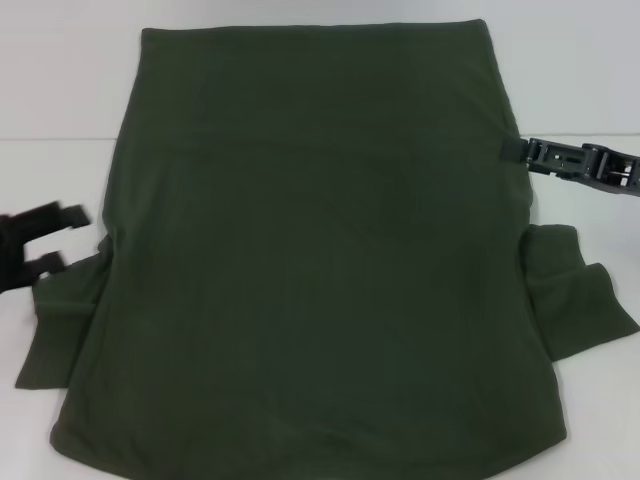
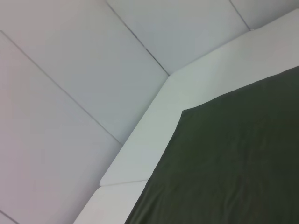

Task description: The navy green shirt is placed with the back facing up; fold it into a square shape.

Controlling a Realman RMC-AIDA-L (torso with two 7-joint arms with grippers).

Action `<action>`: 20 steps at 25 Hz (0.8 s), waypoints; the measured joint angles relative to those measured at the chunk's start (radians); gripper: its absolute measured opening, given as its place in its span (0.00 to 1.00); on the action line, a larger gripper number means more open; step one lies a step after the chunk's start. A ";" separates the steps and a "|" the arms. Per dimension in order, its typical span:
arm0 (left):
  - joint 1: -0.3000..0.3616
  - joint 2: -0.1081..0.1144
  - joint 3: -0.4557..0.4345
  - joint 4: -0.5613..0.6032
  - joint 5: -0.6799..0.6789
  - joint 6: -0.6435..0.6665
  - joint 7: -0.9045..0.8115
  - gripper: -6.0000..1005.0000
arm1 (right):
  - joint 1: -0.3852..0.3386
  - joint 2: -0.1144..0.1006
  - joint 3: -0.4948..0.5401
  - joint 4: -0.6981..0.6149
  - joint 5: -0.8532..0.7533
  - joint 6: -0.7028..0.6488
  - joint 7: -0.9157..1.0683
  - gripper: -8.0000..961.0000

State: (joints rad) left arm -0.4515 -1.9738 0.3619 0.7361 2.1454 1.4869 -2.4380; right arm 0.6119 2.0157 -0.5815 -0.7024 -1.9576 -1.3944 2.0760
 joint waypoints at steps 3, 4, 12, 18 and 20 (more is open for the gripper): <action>0.032 -0.003 -0.002 -0.019 -0.007 -0.063 0.113 0.93 | 0.003 -0.006 -0.001 0.023 0.005 0.005 -0.001 0.98; 0.047 -0.009 -0.007 -0.043 -0.016 -0.080 0.265 0.93 | 0.003 -0.007 -0.003 0.026 0.005 0.004 -0.001 0.98; 0.084 -0.042 -0.015 -0.063 -0.016 -0.151 0.508 0.93 | 0.003 -0.005 -0.001 0.039 0.006 0.009 -0.001 0.98; 0.102 -0.048 -0.037 -0.064 -0.021 -0.182 0.510 0.93 | 0.004 -0.006 0.000 0.040 0.006 0.012 -0.002 0.98; 0.106 -0.050 -0.042 -0.065 -0.021 -0.192 0.512 0.93 | 0.004 -0.006 0.000 0.040 0.007 0.012 -0.002 0.98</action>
State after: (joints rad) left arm -0.3454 -2.0239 0.3202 0.6711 2.1243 1.2953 -1.9257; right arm 0.6160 2.0098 -0.5814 -0.6626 -1.9511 -1.3822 2.0739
